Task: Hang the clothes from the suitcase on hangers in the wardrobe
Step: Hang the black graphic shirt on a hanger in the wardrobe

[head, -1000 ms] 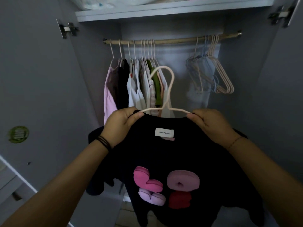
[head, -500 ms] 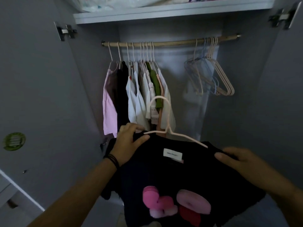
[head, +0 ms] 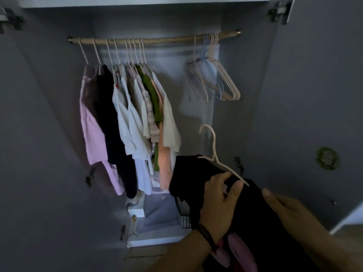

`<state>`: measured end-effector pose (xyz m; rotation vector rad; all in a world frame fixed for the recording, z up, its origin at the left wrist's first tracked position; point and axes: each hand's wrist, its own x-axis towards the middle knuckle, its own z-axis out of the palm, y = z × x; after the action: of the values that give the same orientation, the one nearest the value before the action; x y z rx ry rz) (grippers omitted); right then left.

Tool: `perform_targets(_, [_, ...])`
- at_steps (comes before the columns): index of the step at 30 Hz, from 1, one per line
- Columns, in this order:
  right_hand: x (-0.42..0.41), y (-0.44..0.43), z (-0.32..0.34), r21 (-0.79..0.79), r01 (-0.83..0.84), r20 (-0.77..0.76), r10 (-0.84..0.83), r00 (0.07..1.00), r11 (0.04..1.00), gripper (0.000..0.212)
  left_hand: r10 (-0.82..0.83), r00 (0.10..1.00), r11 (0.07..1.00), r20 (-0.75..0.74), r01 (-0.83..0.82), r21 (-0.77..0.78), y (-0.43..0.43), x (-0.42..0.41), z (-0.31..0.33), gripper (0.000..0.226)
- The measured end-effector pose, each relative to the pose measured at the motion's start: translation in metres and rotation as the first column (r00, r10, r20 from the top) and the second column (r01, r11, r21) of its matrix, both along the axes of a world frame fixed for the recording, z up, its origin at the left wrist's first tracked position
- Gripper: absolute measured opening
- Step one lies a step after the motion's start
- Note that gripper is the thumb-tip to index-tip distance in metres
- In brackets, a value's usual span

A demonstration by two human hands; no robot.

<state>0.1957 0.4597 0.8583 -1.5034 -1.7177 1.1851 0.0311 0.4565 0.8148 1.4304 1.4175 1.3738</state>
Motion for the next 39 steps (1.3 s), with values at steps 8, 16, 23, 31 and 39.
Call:
perform_targets(8, [-0.032, 0.001, 0.007, 0.072, 0.039, -0.155, -0.027, 0.988, 0.997, 0.052, -0.099, 0.978, 0.995, 0.182, 0.101, -0.002, 0.031, 0.012, 0.021, 0.013])
perform_targets(16, [-0.023, 0.040, 0.003, 0.115, 0.053, -0.214, -0.027, 0.976, 0.992, 0.019, -0.126, 0.971, 0.992, 0.205, 0.122, 0.030, 0.090, 0.000, 0.042, 0.015])
perform_targets(23, [-0.054, 0.098, -0.014, 0.190, 0.133, -0.250, -0.083, 0.965, 0.973, 0.028, -0.076, 0.983, 0.997, 0.165, 0.069, 0.045, 0.159, -0.032, 0.052, 0.023])
perform_targets(31, [-0.114, 0.187, 0.021, 0.259, 0.118, -0.388, -0.009, 0.922, 0.959, 0.040, -0.027, 0.979, 0.997, 0.203, 0.011, 0.082, 0.239, -0.091, 0.087, 0.024])
perform_targets(39, [-0.174, 0.256, 0.060, 0.328, 0.086, -0.500, 0.096, 0.861, 0.941, 0.043, 0.040, 0.981, 0.994, 0.190, -0.059, 0.095, 0.301, -0.147, 0.137, 0.027])
